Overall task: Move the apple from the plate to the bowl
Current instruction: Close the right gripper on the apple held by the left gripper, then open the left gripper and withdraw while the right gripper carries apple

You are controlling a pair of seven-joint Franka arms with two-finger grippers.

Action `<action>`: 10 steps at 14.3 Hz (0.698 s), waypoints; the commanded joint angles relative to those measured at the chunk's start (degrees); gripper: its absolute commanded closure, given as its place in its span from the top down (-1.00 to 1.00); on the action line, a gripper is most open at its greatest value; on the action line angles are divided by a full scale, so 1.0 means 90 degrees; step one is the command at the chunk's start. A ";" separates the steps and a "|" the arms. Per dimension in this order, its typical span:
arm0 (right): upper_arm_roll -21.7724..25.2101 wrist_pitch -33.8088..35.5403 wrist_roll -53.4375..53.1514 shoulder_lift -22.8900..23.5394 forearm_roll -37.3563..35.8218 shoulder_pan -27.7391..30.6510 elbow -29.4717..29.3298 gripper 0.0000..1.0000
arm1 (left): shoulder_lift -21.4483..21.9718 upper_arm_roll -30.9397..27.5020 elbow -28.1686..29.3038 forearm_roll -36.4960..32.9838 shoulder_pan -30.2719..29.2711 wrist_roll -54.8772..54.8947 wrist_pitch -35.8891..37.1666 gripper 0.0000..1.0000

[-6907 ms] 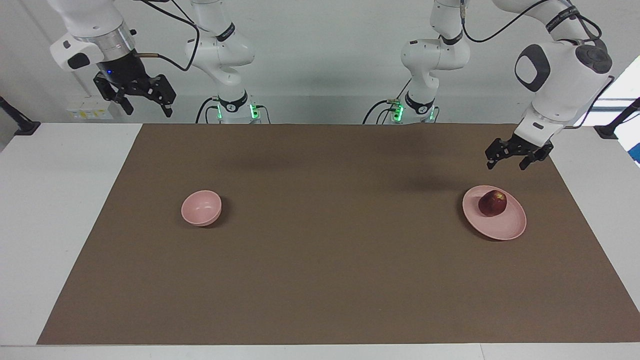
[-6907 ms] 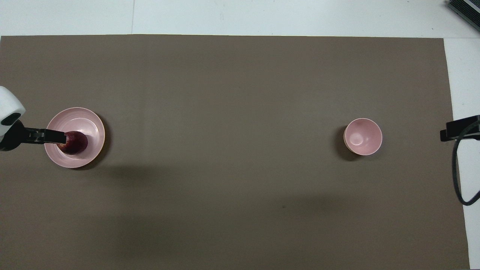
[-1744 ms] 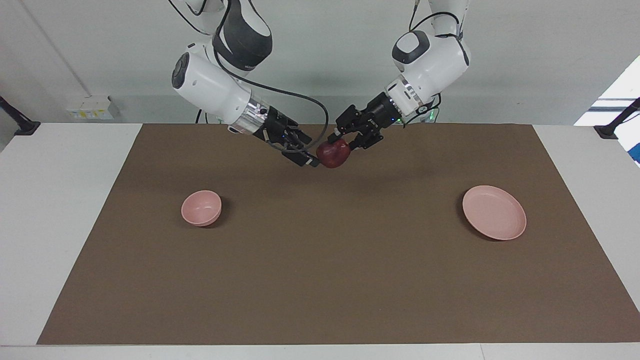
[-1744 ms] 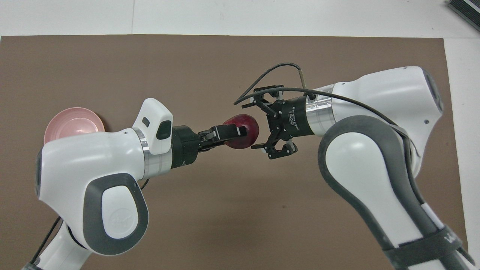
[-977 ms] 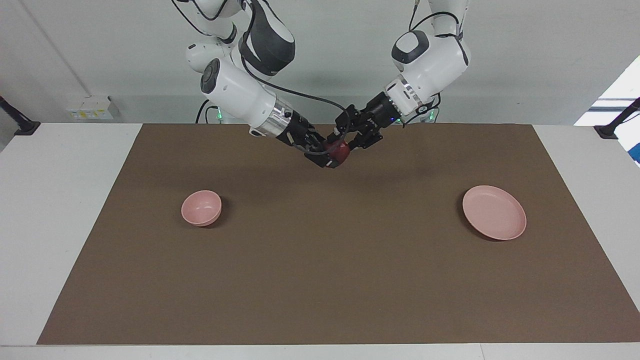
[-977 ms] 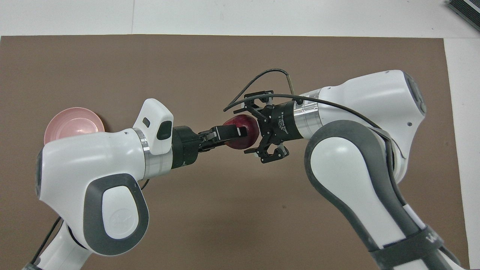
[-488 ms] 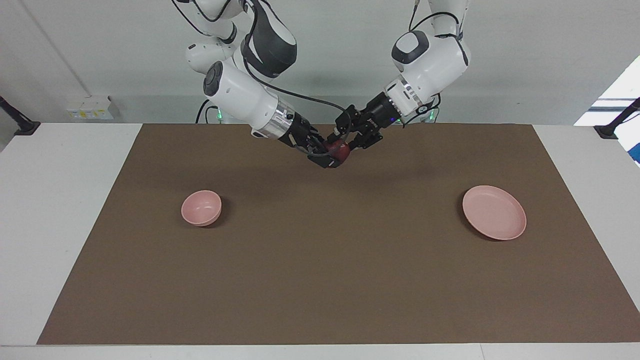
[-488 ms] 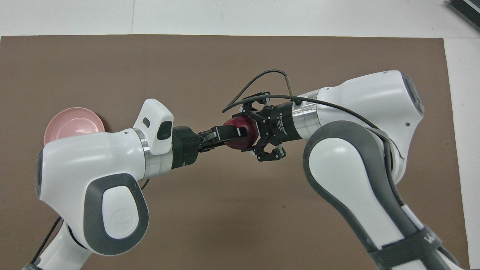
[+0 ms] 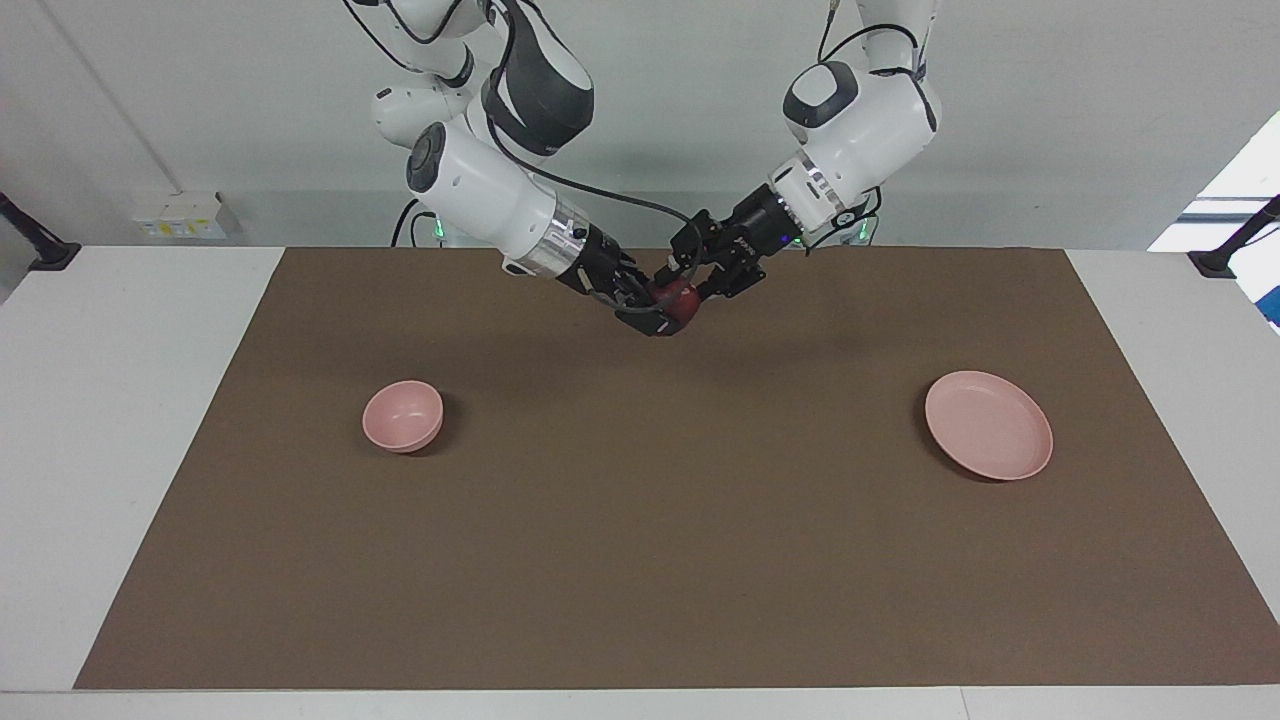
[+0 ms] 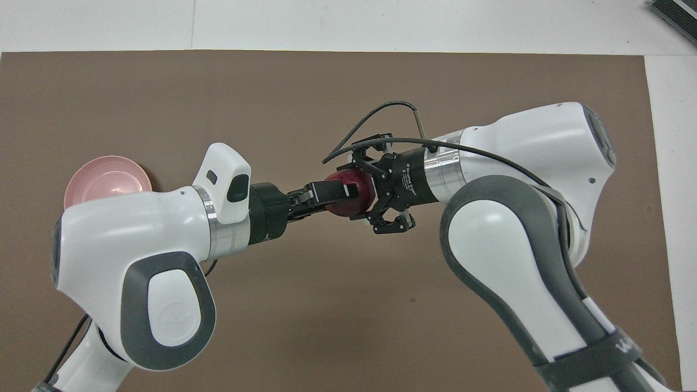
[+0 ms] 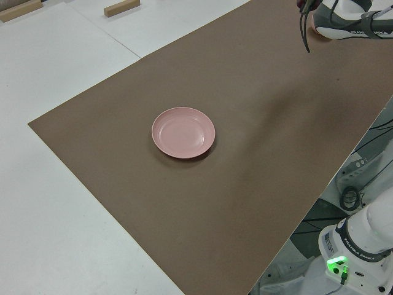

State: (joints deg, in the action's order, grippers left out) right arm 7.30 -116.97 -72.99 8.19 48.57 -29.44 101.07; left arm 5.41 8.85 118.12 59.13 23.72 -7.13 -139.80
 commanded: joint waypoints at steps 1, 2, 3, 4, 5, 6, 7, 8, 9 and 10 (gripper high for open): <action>0.0009 -0.0011 0.0200 0.0027 0.0209 0.0009 -0.0038 -1.00 | 0.0043 -0.0065 -0.0058 -0.0298 -0.0038 -0.0175 -0.0004 1.00; 0.0009 0.0008 0.0200 0.0018 0.0209 0.0038 -0.0048 -1.00 | 0.0034 -0.0075 -0.0078 -0.0484 -0.0058 -0.0175 0.0025 1.00; 0.0018 0.0047 0.0209 0.0018 0.0209 0.0058 -0.0048 -1.00 | 0.0033 -0.0104 -0.0078 -0.0612 -0.0077 -0.0175 0.0151 1.00; 0.0018 0.0047 0.0229 0.0018 0.0209 0.0067 -0.0048 -1.00 | 0.0033 -0.0104 -0.0078 -0.0807 -0.0155 -0.0175 0.0317 1.00; 0.0018 0.0047 0.0239 0.0018 0.0209 0.0068 -0.0048 -1.00 | 0.0033 -0.0104 -0.0088 -0.1128 -0.0339 -0.0175 0.0570 1.00; 0.0018 0.0047 0.0268 -0.0002 0.0200 0.0077 -0.0048 -1.00 | 0.0033 -0.0104 -0.0097 -0.1537 -0.0438 -0.0175 0.0901 1.00; 0.0018 0.0057 0.0278 -0.0021 0.0190 0.0097 -0.0048 -1.00 | 0.0033 -0.0104 -0.0146 -0.2053 -0.0584 -0.0175 0.1282 1.00; 0.0057 0.0086 0.0374 -0.0051 0.0170 0.0097 -0.0048 -1.00 | 0.0024 -0.0095 -0.0185 -0.2494 -0.0788 -0.0165 0.1604 1.00; 0.0067 0.0154 0.0462 -0.0070 0.0161 0.0184 -0.0048 -1.00 | 0.0024 -0.0104 -0.0214 -0.2875 -0.0945 -0.0155 0.1907 1.00; 0.0077 0.0319 0.0560 -0.0070 0.0112 0.0301 -0.0087 -1.00 | 0.0024 -0.0095 -0.0234 -0.3275 -0.1111 -0.0155 0.2152 1.00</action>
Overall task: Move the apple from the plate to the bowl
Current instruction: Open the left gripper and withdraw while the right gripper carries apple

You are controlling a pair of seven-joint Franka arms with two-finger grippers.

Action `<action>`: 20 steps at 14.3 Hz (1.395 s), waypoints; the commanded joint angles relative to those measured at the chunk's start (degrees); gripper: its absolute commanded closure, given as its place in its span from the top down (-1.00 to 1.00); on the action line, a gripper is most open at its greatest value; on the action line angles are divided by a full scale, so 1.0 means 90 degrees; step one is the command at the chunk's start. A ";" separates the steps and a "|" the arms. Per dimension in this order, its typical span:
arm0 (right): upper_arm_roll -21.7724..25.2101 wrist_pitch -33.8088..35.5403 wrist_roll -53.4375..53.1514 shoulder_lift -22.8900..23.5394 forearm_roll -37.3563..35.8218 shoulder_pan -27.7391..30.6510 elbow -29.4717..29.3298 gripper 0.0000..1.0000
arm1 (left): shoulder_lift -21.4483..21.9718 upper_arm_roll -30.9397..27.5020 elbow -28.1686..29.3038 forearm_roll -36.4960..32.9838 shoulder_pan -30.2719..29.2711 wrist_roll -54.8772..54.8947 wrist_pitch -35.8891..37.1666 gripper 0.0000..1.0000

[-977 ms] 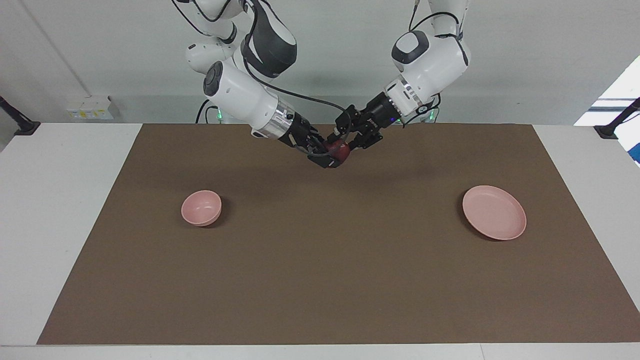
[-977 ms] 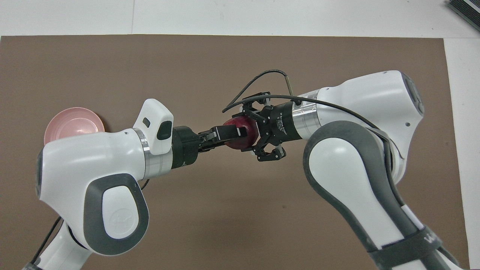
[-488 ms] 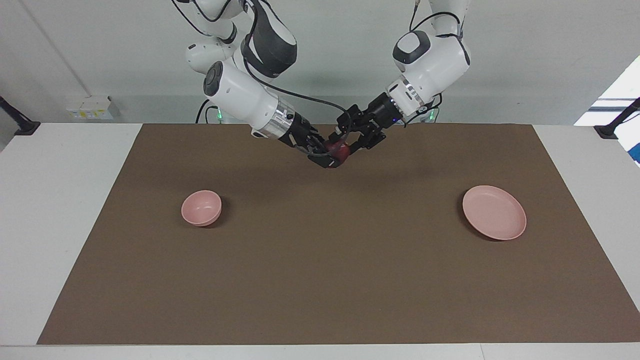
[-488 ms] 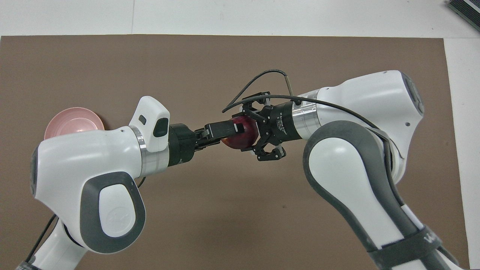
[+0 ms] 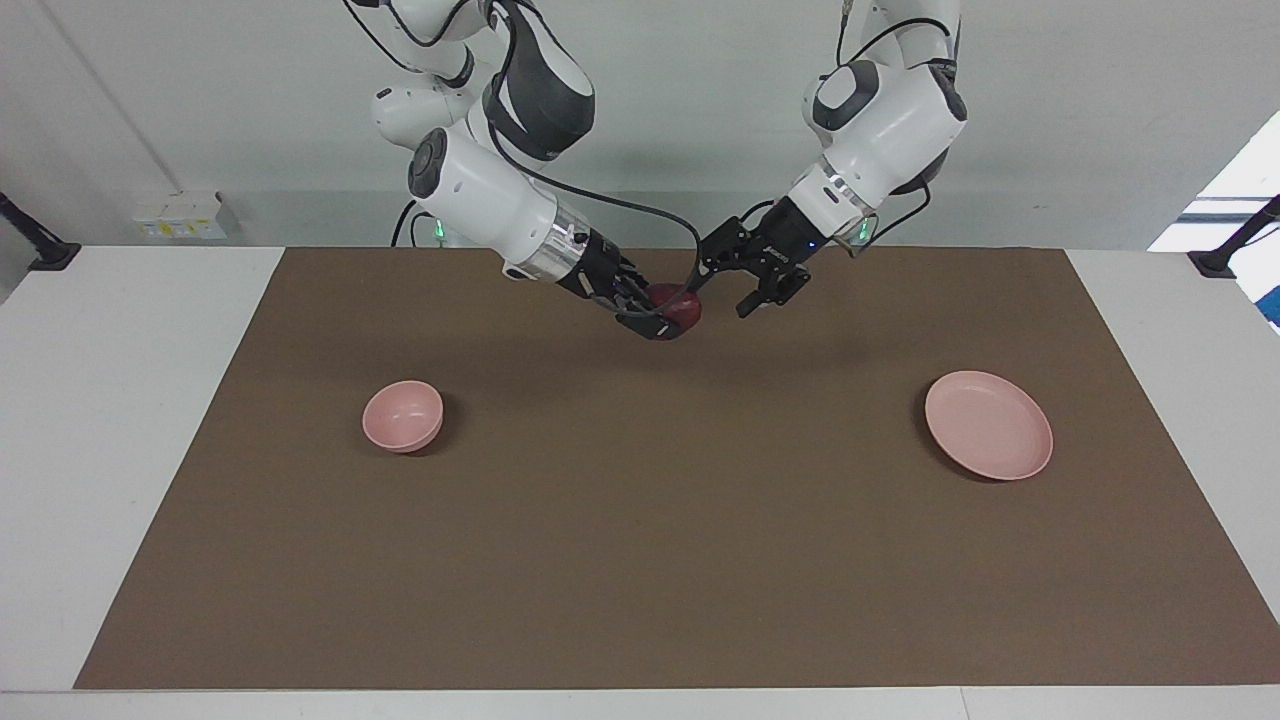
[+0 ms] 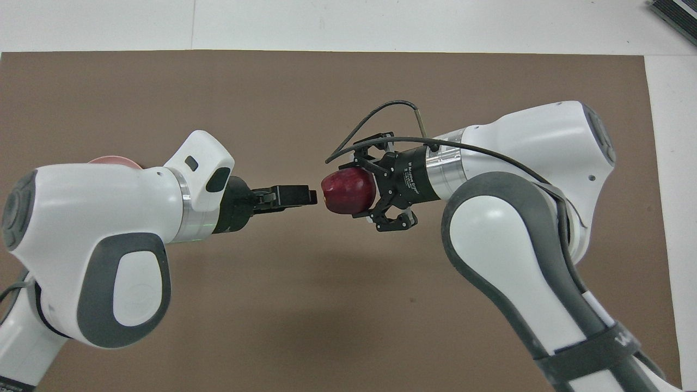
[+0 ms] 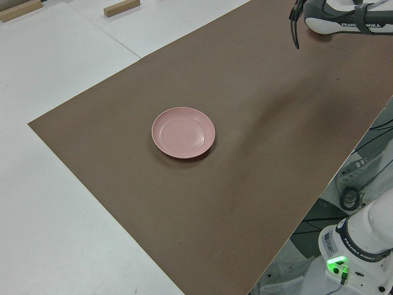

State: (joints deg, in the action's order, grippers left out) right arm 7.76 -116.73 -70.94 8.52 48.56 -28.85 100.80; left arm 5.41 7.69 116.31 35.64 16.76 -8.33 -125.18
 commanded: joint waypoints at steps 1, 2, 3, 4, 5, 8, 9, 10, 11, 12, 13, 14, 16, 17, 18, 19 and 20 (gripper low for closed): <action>0.0026 0.0458 0.0498 -0.0106 0.0102 0.0333 -0.0086 -1.00 | 0.0033 0.0034 -0.0032 -0.1037 -0.0464 -0.0012 0.0656 1.00; 0.0036 0.0605 0.0703 -0.0106 0.0083 0.0470 -0.0096 -1.00 | 0.0033 0.0025 -0.0023 -0.1330 -0.0562 -0.0012 0.0793 1.00; 0.0046 0.0771 0.0966 -0.0126 0.0015 0.0577 -0.0097 -1.00 | 0.0033 0.0025 -0.0023 -0.1672 -0.0718 0.0027 0.0920 1.00; 0.0046 0.0927 0.1258 -0.0135 -0.0208 0.0714 -0.0087 -1.00 | 0.0033 0.0034 -0.0032 -0.2101 -0.0893 0.0066 0.0969 1.00; 0.0036 0.1122 0.1619 -0.0136 -0.0578 0.0841 -0.0087 -1.00 | 0.0024 0.0034 -0.0061 -0.2579 -0.0982 0.0105 0.0970 1.00; 0.0036 0.1475 0.2840 -0.0145 -0.1662 0.1086 -0.0048 -1.00 | -0.0161 0.0015 -0.0353 -0.3257 -0.1225 0.0115 0.0979 1.00; 0.0036 0.1504 0.3220 -0.0155 -0.2043 0.1202 -0.0028 -1.00 | -0.0230 0.0025 -0.0500 -0.3286 -0.1343 0.0135 0.1057 1.00; 0.0036 0.1524 0.3669 -0.0145 -0.2375 0.1291 -0.0019 -1.00 | -0.0395 0.0015 -0.0724 -0.3374 -0.1383 0.0193 0.1145 1.00; 0.0036 0.1524 0.4205 -0.0136 -0.2688 0.1446 0.0011 -1.00 | -0.0522 0.0015 -0.1035 -0.3519 -0.1412 0.0213 0.1378 1.00; 0.0036 0.1486 0.4723 -0.0107 -0.2923 0.1593 0.0088 -1.00 | -0.0668 0.0015 -0.1319 -0.3618 -0.1451 0.0271 0.1593 1.00; 0.0036 0.1398 0.5231 -0.0106 -0.3138 0.1681 0.0195 -1.00 | -0.0795 0.0005 -0.1534 -0.3706 -0.1471 0.0417 0.1730 1.00; 0.0036 0.1349 0.5671 -0.0087 -0.3411 0.1769 0.0225 -1.00 | -0.0884 -0.0121 -0.1759 -0.3813 -0.1384 0.0563 0.1848 1.00; 0.0036 0.0970 0.6443 -0.0058 -0.3997 0.1896 0.0410 -1.00 | -0.0894 -0.0346 -0.2257 -0.3931 -0.1383 0.0807 0.2392 1.00; 0.0036 0.0716 0.6824 -0.0028 -0.4290 0.1897 0.0518 -1.00 | -0.0933 -0.0375 -0.2530 -0.3921 -0.1412 0.1060 0.2657 1.00; 0.0036 0.0433 0.7127 0.0040 -0.4650 0.1897 0.0635 -1.00 | -0.0895 -0.0395 -0.2677 -0.3921 -0.1413 0.1285 0.2901 1.00; 0.0036 0.0025 0.7362 0.0156 -0.4983 0.1945 0.0684 -1.00 | -0.0856 -0.0531 -0.2824 -0.3941 -0.1403 0.1452 0.3164 1.00; 0.0036 -0.0270 0.7548 0.0283 -0.5102 0.2042 0.0704 -1.00 | -0.0846 -0.0774 -0.2990 -0.3950 -0.1326 0.1618 0.3399 1.00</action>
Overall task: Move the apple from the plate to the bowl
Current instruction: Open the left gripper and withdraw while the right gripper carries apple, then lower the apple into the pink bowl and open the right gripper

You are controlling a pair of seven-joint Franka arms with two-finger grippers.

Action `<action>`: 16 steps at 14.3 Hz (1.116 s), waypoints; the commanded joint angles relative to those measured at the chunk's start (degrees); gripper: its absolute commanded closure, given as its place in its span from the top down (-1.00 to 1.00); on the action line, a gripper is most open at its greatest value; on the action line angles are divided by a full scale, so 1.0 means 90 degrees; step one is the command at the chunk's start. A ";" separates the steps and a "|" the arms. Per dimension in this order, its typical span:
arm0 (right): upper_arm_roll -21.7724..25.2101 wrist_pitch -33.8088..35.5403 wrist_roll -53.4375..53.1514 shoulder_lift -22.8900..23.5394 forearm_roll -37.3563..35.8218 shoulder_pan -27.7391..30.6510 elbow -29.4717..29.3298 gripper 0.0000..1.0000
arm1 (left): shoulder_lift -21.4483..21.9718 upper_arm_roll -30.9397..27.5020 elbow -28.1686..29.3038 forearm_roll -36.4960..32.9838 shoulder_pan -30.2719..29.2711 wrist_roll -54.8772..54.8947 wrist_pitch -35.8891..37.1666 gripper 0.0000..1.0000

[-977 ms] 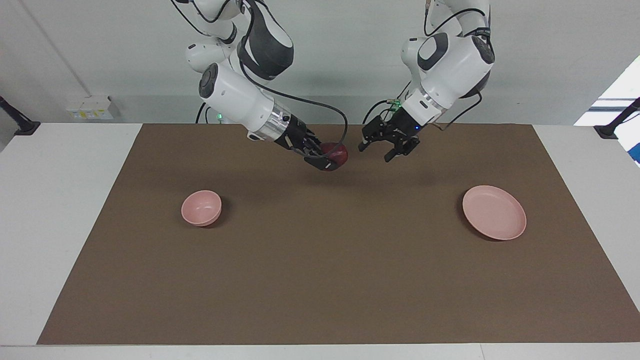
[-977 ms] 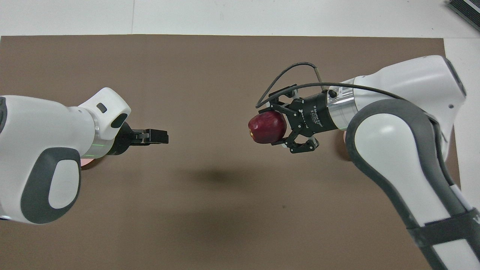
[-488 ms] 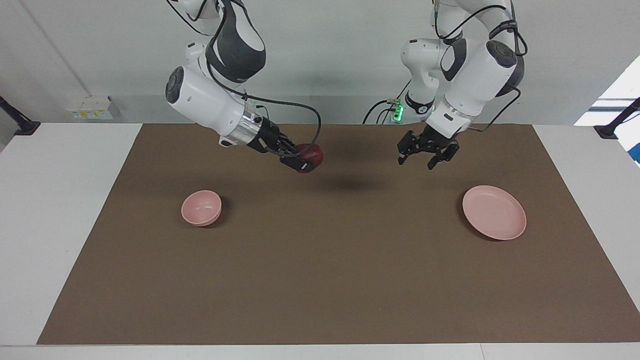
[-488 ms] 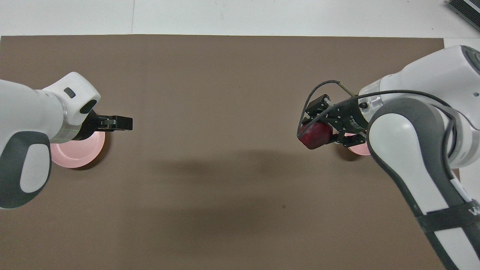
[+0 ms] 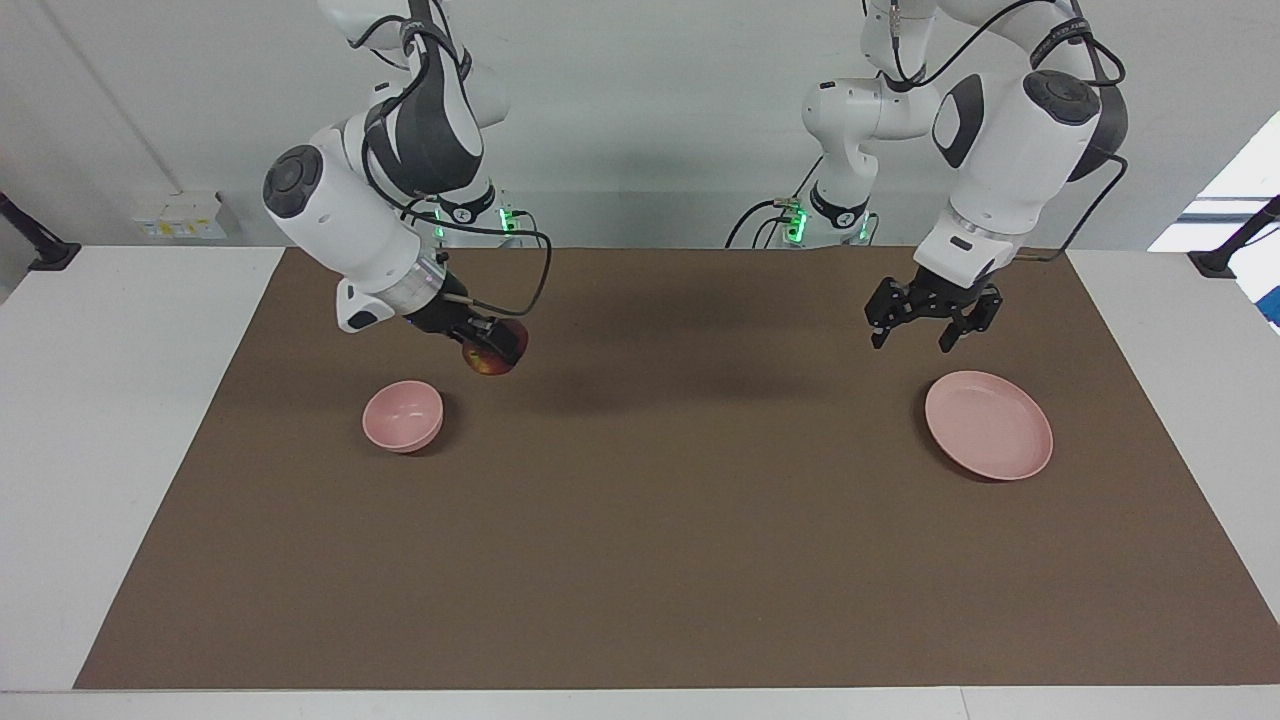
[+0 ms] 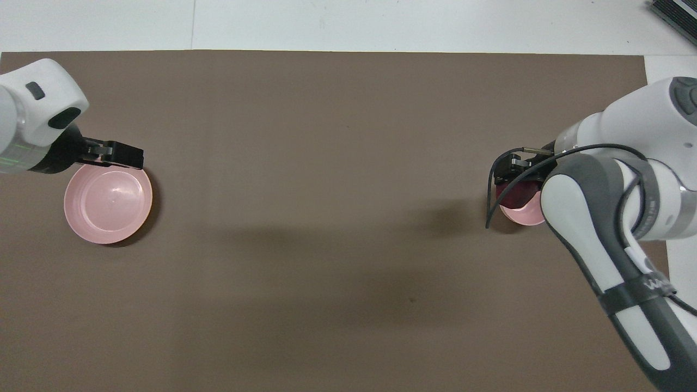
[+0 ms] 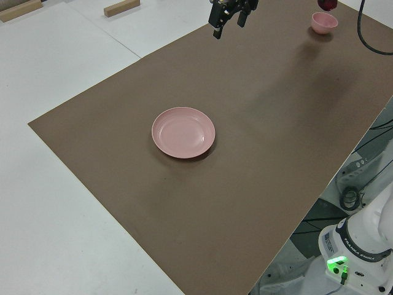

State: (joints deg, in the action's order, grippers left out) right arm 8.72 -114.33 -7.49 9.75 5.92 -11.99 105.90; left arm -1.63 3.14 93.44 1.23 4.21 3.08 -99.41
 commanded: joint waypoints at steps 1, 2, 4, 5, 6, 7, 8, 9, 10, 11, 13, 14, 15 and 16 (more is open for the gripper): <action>-0.0070 -0.0664 0.0712 0.0234 -0.0413 0.0209 0.0147 -1.00 | -0.0063 -0.0455 -0.0615 -0.0127 0.0157 0.0583 0.0809 1.00; -0.0070 -0.0772 0.0869 0.0273 -0.0491 0.0229 0.0205 -1.00 | -0.0053 -0.0534 -0.0781 -0.0127 0.0177 0.0750 0.1053 1.00; -0.0080 -0.1055 0.1036 0.0274 -0.0569 0.0433 0.0477 -1.00 | -0.0014 -0.0651 -0.0870 -0.0127 0.0177 0.0829 0.1444 1.00; -0.0080 -0.1143 0.1075 0.0274 -0.0569 0.0453 0.0605 -1.00 | 0.0083 -0.0719 -0.0871 -0.0127 0.0187 0.0829 0.1572 1.00; -0.0080 -0.1202 0.1076 0.0254 -0.0569 0.0453 0.0693 -1.00 | 0.0190 -0.0720 -0.0861 -0.0118 0.0187 0.0829 0.1631 1.00; -0.0080 -0.1203 0.1086 0.0254 -0.0569 0.0444 0.0694 -1.00 | 0.0307 -0.0710 -0.0832 -0.0098 0.0168 0.0829 0.1661 1.00; -0.0080 -0.1193 0.1076 0.0245 -0.0569 0.0444 0.0723 -1.00 | 0.0357 -0.0701 -0.0822 -0.0108 0.0129 0.0829 0.1787 1.00; -0.0080 -0.1232 0.1086 0.0254 -0.0569 0.0453 0.0829 -1.00 | 0.0367 -0.0701 -0.0822 -0.0108 0.0119 0.0820 0.1914 1.00; -0.0070 -0.1358 0.1105 0.0245 -0.0569 0.0482 0.0898 -1.00 | 0.0367 -0.0691 -0.0822 -0.0098 0.0119 0.0820 0.1954 1.00; -0.0080 -0.1398 0.1105 0.0244 -0.0569 0.0492 0.0947 -1.00 | 0.0367 -0.0691 -0.0822 -0.0108 0.0099 0.0820 0.2002 1.00; -0.0080 -0.1456 0.1095 0.0254 -0.0569 0.0492 0.1025 -1.00 | 0.0386 -0.0623 -0.0812 -0.0098 -0.0027 0.0820 0.2042 1.00; -0.0080 -0.1486 0.1105 0.0235 -0.0569 0.0502 0.1084 -1.00 | 0.0415 -0.0535 -0.0793 -0.0098 -0.0134 0.0820 0.2071 1.00; -0.0080 -0.1505 0.1095 0.0225 -0.0569 0.0512 0.1152 -1.00 | 0.0416 -0.0457 -0.0783 -0.0098 -0.0213 0.0820 0.2091 1.00; -0.0080 -0.1573 0.1105 0.0215 -0.0569 0.0522 0.1201 -1.00 | 0.0425 -0.0418 -0.0783 -0.0098 -0.0252 0.0820 0.2110 1.00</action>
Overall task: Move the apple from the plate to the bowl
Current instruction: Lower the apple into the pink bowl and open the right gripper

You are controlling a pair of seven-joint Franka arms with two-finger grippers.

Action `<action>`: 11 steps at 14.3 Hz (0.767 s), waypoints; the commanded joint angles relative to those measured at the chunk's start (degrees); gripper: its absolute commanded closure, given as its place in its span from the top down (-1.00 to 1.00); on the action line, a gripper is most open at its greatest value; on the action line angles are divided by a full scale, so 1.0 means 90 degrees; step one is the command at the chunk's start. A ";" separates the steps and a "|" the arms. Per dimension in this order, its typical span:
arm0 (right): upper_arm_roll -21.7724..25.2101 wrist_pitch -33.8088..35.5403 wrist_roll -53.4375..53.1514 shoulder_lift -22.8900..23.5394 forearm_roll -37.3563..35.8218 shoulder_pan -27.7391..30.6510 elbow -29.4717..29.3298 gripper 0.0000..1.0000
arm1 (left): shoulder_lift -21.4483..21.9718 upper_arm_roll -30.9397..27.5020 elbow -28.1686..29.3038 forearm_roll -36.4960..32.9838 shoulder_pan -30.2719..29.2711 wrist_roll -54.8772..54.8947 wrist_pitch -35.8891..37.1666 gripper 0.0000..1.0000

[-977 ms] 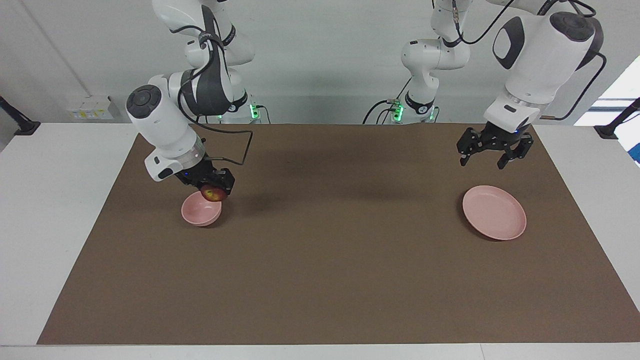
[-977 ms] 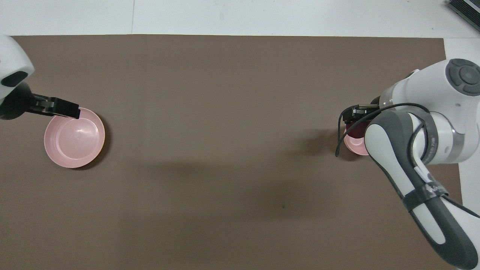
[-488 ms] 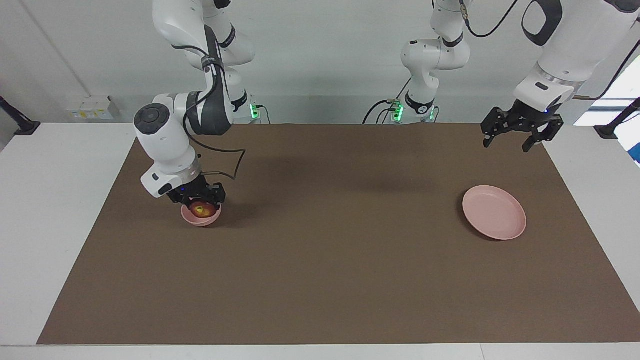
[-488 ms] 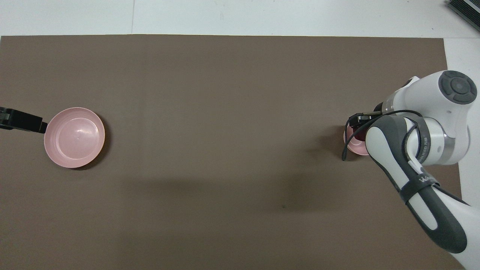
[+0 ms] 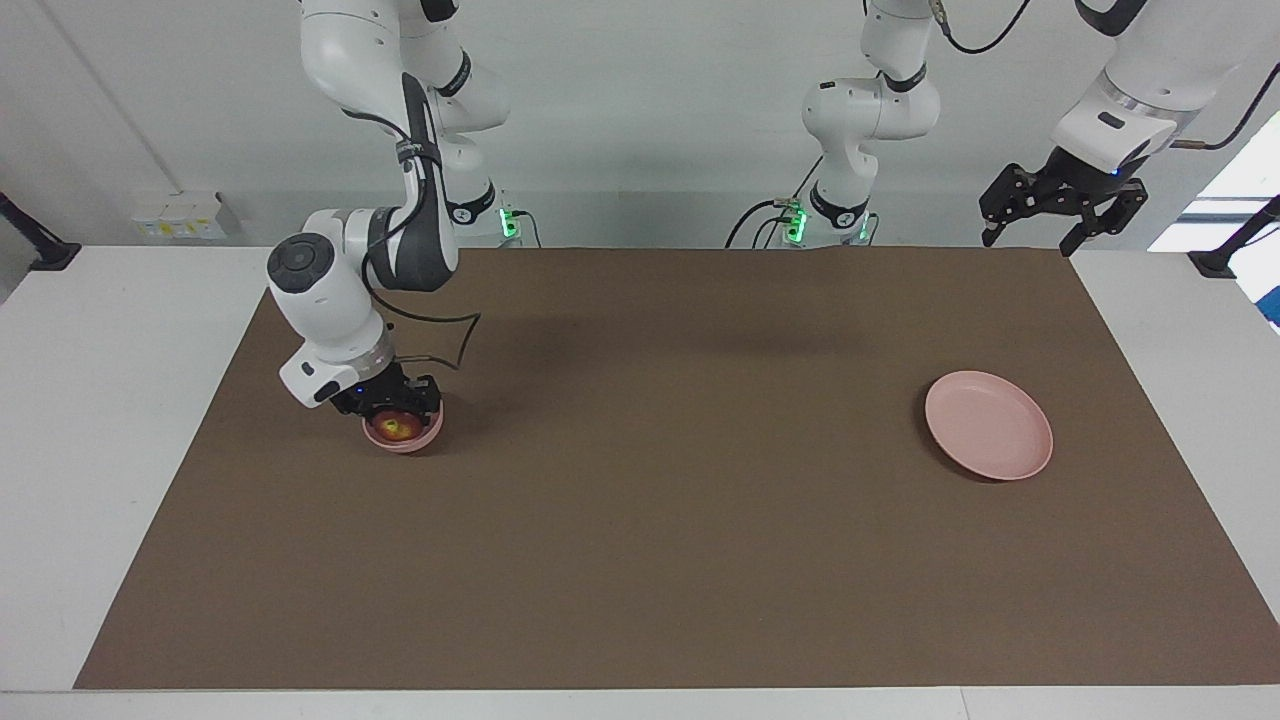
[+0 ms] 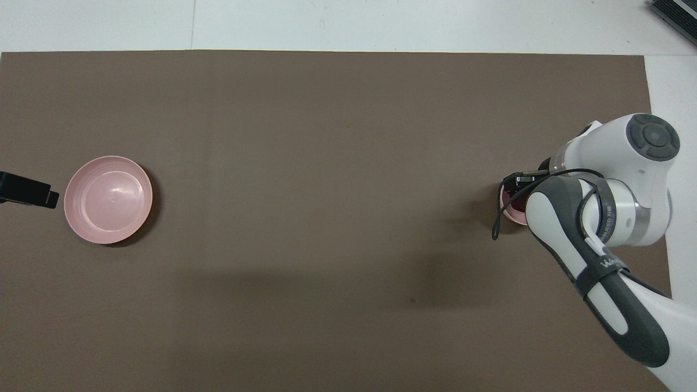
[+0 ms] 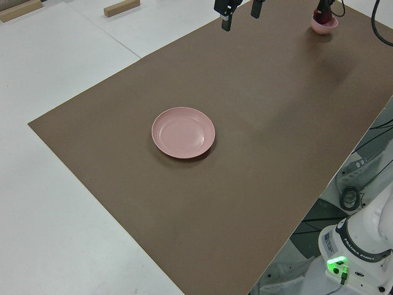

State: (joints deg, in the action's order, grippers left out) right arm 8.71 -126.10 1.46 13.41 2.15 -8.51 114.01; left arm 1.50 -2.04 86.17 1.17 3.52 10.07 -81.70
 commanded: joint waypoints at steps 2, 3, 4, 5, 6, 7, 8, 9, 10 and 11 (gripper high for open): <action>-0.0079 -0.0276 0.0111 -0.0191 -0.0151 0.0144 0.0311 -1.00 | 0.0077 0.0168 0.0025 -0.0091 -0.0176 0.0043 0.0152 1.00; -0.0079 -0.0286 0.0111 -0.0171 -0.0151 0.0154 0.0349 -1.00 | 0.0077 0.0168 0.0025 -0.0091 -0.0176 0.0043 0.0161 1.00; -0.0079 -0.0353 0.0120 -0.0181 -0.0151 0.0203 0.0388 -1.00 | 0.0077 0.0168 0.0025 -0.0091 -0.0167 0.0043 0.0171 1.00; -0.0079 -0.0354 0.0111 -0.0181 -0.0151 0.0203 0.0389 -1.00 | 0.0077 0.0159 0.0025 -0.0091 -0.0147 0.0033 0.0181 1.00; -0.0079 -0.0354 0.0101 -0.0171 -0.0151 0.0193 0.0389 -0.99 | 0.0077 0.0159 0.0025 -0.0091 -0.0128 0.0023 0.0210 1.00; -0.0079 -0.0354 0.0101 -0.0142 -0.0151 0.0203 0.0389 -0.84 | 0.0097 0.0159 0.0025 -0.0091 -0.0118 0.0014 0.0249 1.00; -0.0079 -0.0354 0.0101 -0.0132 -0.0151 0.0203 0.0389 -0.68 | 0.0145 0.0159 0.0035 -0.0091 -0.0108 0.0004 0.0259 1.00; -0.0079 -0.0354 0.0072 -0.0132 -0.0151 0.0203 0.0389 -0.67 | 0.0175 0.0159 0.0054 -0.0091 -0.0089 0.0004 0.0278 1.00; -0.0079 -0.0354 0.0033 -0.0132 -0.0151 0.0193 0.0389 -0.65 | 0.0213 0.0159 0.0083 -0.0091 -0.0089 0.0004 0.0288 1.00; -0.0079 -0.0354 0.0013 -0.0132 -0.0151 0.0164 0.0389 -0.52 | 0.0224 0.0159 0.0093 -0.0091 -0.0079 -0.0006 0.0298 1.00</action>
State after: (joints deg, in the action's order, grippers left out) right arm 8.72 -127.31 1.47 13.39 2.15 -7.71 115.95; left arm 2.08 -1.18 86.17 1.17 3.20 10.07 -80.03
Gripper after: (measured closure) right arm 0.207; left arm 0.000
